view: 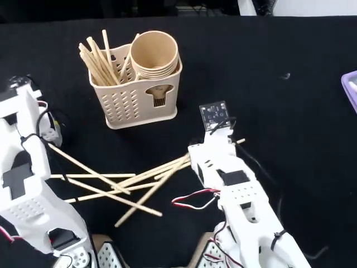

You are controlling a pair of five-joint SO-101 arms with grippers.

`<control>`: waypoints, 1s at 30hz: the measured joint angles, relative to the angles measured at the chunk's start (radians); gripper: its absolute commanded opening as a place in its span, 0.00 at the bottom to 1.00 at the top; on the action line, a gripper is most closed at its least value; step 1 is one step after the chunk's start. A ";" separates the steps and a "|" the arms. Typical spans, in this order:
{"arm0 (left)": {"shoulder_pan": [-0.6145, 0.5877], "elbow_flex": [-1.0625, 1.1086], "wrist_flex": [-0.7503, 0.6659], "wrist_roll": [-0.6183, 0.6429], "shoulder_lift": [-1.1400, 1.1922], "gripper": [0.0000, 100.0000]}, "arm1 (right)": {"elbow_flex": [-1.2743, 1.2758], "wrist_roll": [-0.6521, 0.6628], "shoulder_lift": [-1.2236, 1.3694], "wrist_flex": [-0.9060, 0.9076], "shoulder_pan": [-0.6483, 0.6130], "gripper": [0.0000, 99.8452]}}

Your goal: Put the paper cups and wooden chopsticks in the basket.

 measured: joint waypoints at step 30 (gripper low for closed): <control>0.206 0.517 -0.006 -0.698 -0.422 0.24 | 0.000 0.000 0.000 0.000 0.000 0.03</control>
